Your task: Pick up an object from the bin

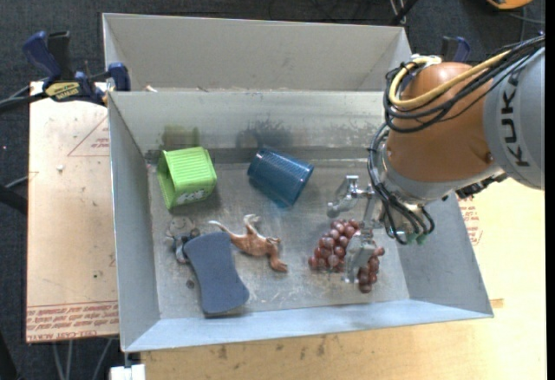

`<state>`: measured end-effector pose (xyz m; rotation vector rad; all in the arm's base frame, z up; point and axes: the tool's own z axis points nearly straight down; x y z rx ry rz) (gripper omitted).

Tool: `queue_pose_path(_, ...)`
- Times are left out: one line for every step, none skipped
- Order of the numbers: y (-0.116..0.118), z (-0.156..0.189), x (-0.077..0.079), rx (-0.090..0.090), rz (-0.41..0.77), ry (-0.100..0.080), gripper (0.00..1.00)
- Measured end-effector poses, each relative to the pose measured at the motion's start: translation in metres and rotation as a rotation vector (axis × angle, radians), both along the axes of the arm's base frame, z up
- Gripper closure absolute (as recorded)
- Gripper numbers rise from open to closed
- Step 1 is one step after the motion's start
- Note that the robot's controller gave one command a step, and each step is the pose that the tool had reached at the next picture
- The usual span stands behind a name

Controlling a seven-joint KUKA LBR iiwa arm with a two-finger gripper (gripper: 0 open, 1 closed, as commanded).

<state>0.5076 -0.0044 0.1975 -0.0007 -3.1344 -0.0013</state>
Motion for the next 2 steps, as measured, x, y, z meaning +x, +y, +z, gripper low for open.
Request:
queue_pose_path(0.0,0.004,0.002,0.0,0.0,-0.008,0.0)
queue_pose_path(-0.004,-0.01,0.005,0.0,0.064,-0.014,0.0)
